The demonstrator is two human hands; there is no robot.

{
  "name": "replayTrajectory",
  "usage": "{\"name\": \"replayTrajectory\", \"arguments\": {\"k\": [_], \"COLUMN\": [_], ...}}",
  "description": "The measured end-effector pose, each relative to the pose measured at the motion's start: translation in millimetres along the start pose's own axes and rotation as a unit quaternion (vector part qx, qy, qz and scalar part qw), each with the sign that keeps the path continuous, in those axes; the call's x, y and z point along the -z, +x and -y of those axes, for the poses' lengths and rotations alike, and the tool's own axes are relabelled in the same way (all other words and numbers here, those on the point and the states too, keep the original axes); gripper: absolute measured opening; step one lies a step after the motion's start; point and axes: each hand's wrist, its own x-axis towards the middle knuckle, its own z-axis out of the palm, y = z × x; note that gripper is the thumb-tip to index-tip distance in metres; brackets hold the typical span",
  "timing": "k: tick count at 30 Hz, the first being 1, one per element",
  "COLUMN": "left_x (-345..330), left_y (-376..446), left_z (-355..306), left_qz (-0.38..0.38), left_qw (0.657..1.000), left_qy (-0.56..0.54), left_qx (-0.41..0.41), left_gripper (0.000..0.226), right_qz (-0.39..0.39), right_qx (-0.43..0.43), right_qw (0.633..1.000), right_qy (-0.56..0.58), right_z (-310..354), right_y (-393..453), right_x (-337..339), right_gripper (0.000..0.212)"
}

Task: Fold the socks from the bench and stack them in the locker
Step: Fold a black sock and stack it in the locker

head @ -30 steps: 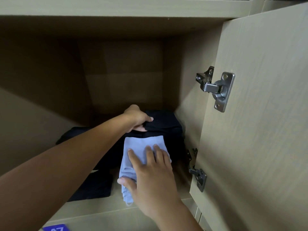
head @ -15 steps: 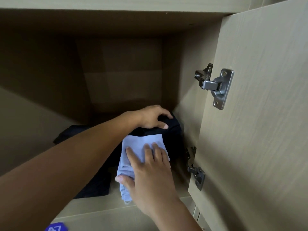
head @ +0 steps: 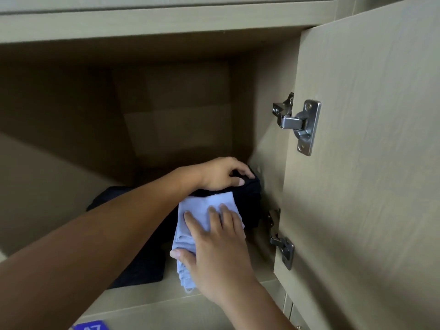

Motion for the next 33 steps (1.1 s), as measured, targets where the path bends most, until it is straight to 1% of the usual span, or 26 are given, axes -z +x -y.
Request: {"name": "replayTrajectory", "arguments": {"k": [2,4,8,12,16,19,23,25,28,30,33], "left_x": [-4.3,-4.4,9.8,36.4,54.5,56.7,50.0,42.9,28.5,17.0,-2.5], "left_y": [-1.0,-2.8,-17.8,-54.3,-114.6,-170.3,-248.7,-284.3,-331.3,-358.6,-395.1], "left_z": [-4.5,-7.1,-13.9,-18.4,-28.9,-39.8,-51.2,-53.2,-51.3,-48.9,-45.9], "left_qz": [0.03,0.032,-0.009,-0.067,-0.132,-0.171,-0.192,-0.208,-0.232,-0.252,-0.277], "left_qw": [0.999,0.999,1.0,0.997,0.99,0.982,0.972,0.965,0.952,0.942,0.93], "left_qy": [0.011,0.005,-0.004,-0.006,0.014,0.018,0.026,0.039,0.049,0.048,0.046], "left_qx": [0.006,0.013,0.019,0.027,0.049,0.081,0.133,0.154,0.194,0.215,0.239], "left_gripper": [0.037,0.036,0.03,0.021,0.015,0.011,0.01,0.01,0.01,0.011,0.011], "right_qz": [-0.006,-0.009,-0.014,-0.026,-0.042,-0.046,-0.096,-0.104,-0.093,-0.079,-0.028], "right_qx": [-0.001,-0.002,-0.003,-0.002,0.002,0.015,0.046,0.058,0.087,0.118,0.178], "right_qw": [1.0,1.0,1.0,0.999,0.997,0.996,0.989,0.986,0.981,0.978,0.97], "right_qy": [0.002,0.011,0.024,0.036,0.066,0.079,0.104,0.116,0.143,0.155,0.162], "right_z": [0.4,0.2,-0.2,-1.6,0.7,6.8,18.1,25.8,40.4,50.5,66.8], "right_y": [0.2,-0.1,0.4,1.3,1.3,-1.7,-8.6,-11.7,-18.5,-24.0,-32.2], "right_x": [0.3,0.0,-0.1,1.8,7.3,12.6,21.3,27.1,33.9,36.6,38.3], "right_gripper": [0.069,0.069,0.069,0.07,0.07,0.067,0.053,0.043,0.034,0.035,0.037]}}
